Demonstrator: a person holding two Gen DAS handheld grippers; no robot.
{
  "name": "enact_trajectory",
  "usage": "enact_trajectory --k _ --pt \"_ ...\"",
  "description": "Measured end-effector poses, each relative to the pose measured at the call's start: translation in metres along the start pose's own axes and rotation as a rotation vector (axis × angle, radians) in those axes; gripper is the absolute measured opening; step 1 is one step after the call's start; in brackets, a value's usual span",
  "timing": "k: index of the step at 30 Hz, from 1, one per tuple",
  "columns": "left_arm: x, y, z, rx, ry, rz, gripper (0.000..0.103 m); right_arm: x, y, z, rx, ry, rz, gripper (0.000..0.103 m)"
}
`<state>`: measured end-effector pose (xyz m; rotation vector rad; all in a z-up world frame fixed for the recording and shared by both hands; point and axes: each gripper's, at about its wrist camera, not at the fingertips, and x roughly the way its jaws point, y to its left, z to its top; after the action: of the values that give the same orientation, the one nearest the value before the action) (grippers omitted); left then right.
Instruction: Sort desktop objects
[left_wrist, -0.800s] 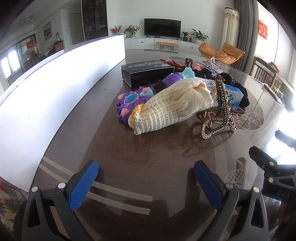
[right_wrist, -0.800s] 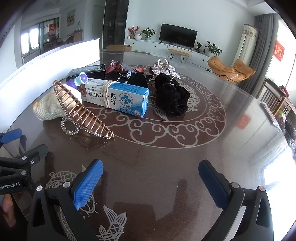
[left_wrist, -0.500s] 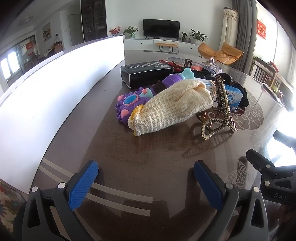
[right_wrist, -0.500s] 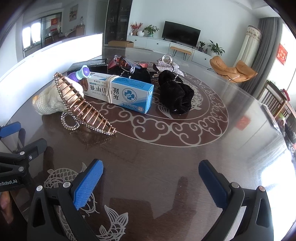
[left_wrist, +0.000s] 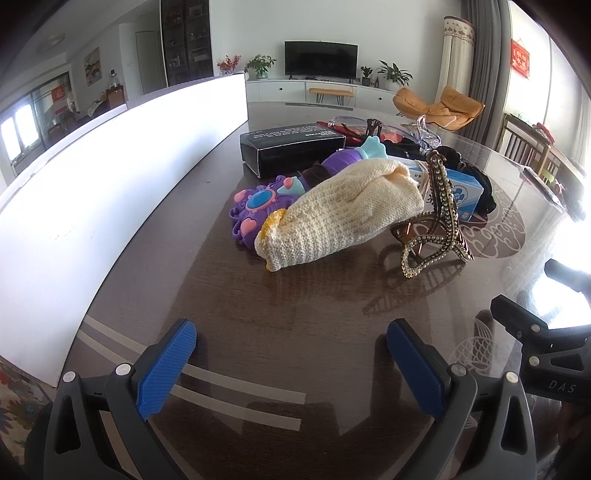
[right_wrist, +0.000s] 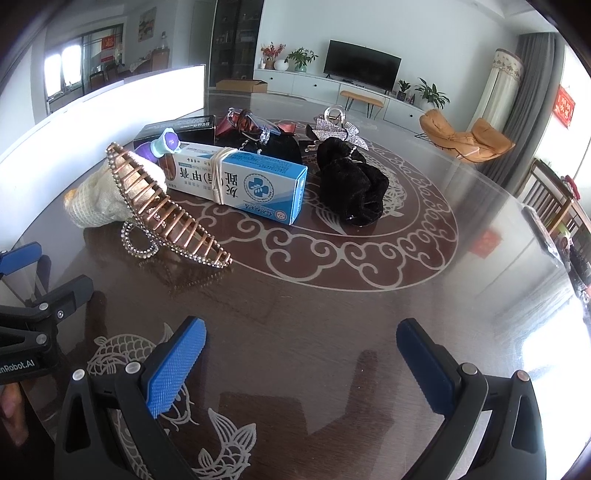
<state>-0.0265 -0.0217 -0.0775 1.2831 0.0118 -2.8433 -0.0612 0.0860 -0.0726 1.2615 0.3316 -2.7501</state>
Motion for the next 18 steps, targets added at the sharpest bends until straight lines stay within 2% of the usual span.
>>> enact_trajectory --k 10,18 --pt "0.0003 -0.001 -0.0016 0.013 -0.003 -0.009 0.103 0.0007 -0.0007 0.0 0.005 0.002 0.005 0.103" --pt "0.002 0.0038 0.0025 0.03 0.025 -0.029 0.103 0.0023 -0.0019 -0.0001 0.012 0.007 0.011 0.103"
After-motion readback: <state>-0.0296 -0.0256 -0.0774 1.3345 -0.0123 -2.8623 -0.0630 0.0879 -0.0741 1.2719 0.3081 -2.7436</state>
